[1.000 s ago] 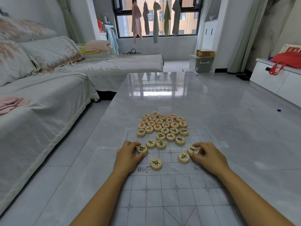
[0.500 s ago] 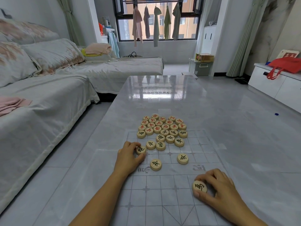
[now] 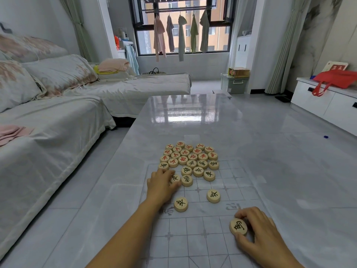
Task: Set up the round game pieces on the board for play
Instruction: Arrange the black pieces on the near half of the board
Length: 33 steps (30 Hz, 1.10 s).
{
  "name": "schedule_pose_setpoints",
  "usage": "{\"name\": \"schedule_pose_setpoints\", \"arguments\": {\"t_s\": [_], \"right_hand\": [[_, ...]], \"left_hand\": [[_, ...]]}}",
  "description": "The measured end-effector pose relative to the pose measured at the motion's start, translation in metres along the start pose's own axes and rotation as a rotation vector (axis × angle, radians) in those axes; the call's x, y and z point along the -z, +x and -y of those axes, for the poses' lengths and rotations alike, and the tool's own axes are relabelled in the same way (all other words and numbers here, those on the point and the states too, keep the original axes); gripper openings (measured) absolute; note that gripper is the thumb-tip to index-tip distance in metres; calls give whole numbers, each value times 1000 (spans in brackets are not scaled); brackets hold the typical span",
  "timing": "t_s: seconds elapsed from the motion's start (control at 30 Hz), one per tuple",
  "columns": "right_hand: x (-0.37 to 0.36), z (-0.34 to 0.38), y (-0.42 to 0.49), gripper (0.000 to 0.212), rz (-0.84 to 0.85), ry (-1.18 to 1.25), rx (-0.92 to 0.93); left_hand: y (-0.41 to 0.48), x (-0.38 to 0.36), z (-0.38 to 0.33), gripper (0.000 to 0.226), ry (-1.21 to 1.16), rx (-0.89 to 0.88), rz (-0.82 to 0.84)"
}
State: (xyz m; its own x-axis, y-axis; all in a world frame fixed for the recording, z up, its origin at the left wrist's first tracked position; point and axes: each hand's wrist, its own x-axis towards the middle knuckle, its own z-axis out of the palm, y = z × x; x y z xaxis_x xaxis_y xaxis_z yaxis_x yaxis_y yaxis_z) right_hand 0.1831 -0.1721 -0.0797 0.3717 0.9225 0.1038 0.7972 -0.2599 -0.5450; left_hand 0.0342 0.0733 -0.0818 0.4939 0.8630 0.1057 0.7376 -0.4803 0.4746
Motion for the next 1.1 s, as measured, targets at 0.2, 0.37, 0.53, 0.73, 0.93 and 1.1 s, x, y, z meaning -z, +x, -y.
{"name": "schedule_pose_setpoints", "arguments": {"t_s": [0.2, 0.37, 0.53, 0.73, 0.93, 1.1], "right_hand": [[2, 1, 2, 32, 20, -11, 2], [3, 2, 4, 31, 14, -39, 24], [4, 2, 4, 33, 2, -26, 18], [2, -1, 4, 32, -1, -18, 32], [-1, -2, 1, 31, -20, 0, 32], [-3, -2, -2, 33, -51, 18, 35]], "left_hand": [[-3, -7, 8, 44, -69, -18, -44], [7, -5, -18, 41, -27, -254, -69], [31, -27, -70, 54, 175, -420, 340], [31, -31, -79, 59, 254, -379, 488], [-27, -21, -58, 61, 289, -466, 470], [-67, -14, -52, 61, 201, -478, 429]]}}
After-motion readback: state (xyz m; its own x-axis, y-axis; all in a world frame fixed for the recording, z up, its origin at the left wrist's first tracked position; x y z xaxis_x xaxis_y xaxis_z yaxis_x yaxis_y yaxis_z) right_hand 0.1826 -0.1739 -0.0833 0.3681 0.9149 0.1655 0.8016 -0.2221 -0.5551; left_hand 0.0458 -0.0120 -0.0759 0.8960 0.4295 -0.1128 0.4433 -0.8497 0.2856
